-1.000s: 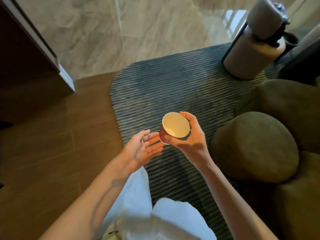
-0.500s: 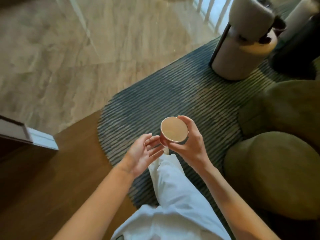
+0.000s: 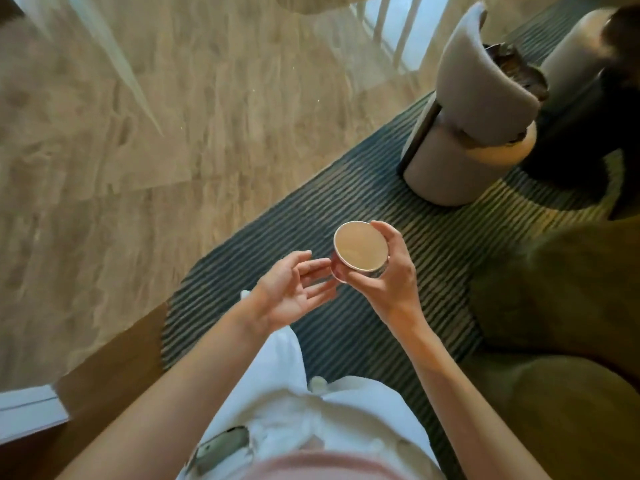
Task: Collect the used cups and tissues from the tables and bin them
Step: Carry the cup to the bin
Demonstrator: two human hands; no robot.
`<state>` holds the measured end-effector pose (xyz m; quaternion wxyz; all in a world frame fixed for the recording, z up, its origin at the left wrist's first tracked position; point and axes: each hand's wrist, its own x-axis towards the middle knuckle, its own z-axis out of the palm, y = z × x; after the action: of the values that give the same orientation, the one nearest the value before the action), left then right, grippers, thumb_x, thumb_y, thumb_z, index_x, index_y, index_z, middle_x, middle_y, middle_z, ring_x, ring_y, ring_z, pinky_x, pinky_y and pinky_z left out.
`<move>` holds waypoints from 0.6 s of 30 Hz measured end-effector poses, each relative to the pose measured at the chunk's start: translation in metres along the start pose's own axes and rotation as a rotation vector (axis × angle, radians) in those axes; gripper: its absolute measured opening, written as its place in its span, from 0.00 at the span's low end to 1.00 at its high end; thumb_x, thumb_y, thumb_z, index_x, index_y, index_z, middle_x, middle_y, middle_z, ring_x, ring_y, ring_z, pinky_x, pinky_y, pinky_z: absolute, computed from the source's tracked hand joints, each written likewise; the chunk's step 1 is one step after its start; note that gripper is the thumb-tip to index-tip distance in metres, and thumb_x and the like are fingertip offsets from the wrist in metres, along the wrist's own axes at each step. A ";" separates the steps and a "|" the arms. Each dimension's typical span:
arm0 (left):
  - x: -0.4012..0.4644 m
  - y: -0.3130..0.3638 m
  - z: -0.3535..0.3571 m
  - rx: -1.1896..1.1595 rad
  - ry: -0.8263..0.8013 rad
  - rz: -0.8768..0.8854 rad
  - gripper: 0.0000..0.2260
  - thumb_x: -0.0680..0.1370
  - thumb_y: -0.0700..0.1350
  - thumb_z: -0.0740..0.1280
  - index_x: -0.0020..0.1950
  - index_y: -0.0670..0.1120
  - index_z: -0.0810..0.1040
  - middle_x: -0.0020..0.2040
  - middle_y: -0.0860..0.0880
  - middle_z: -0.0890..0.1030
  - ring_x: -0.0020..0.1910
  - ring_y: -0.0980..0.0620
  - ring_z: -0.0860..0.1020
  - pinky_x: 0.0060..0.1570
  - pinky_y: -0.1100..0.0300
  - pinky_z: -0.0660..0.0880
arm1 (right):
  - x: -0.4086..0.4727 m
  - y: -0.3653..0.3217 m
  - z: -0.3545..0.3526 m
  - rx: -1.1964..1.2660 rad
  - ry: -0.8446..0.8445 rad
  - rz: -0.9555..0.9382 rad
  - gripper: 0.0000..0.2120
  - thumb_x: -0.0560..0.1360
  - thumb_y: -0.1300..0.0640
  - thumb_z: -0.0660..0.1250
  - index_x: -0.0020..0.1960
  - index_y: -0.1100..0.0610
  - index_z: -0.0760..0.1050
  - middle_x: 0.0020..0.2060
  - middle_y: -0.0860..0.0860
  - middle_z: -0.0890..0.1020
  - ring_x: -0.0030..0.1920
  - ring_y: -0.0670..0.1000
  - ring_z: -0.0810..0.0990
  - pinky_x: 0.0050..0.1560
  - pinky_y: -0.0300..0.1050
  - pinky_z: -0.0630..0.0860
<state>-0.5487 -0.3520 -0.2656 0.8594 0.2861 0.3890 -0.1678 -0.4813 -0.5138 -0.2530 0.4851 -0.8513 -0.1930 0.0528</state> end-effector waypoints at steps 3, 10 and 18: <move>0.055 0.077 0.002 0.005 -0.045 -0.050 0.20 0.79 0.48 0.60 0.65 0.36 0.73 0.60 0.38 0.79 0.56 0.41 0.81 0.53 0.50 0.78 | 0.074 0.007 0.026 0.045 0.044 0.068 0.39 0.62 0.52 0.81 0.67 0.57 0.67 0.60 0.51 0.75 0.59 0.47 0.75 0.59 0.47 0.75; 0.158 0.250 0.041 0.140 -0.066 -0.156 0.20 0.79 0.48 0.60 0.64 0.37 0.75 0.61 0.40 0.79 0.58 0.41 0.80 0.58 0.50 0.75 | 0.244 -0.002 0.062 0.083 0.197 0.187 0.38 0.62 0.53 0.81 0.67 0.55 0.67 0.59 0.48 0.76 0.58 0.46 0.76 0.58 0.50 0.76; 0.301 0.392 0.114 0.240 -0.078 -0.259 0.19 0.78 0.48 0.61 0.63 0.38 0.77 0.60 0.40 0.80 0.57 0.41 0.80 0.56 0.50 0.76 | 0.430 0.040 0.062 0.147 0.291 0.311 0.38 0.62 0.55 0.81 0.66 0.51 0.66 0.58 0.44 0.75 0.57 0.43 0.76 0.57 0.49 0.76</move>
<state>-0.0903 -0.1374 -0.2930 0.8047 0.3276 0.3661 -0.3332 -0.0920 -0.3195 -0.2775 0.5544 -0.8319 0.0166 0.0175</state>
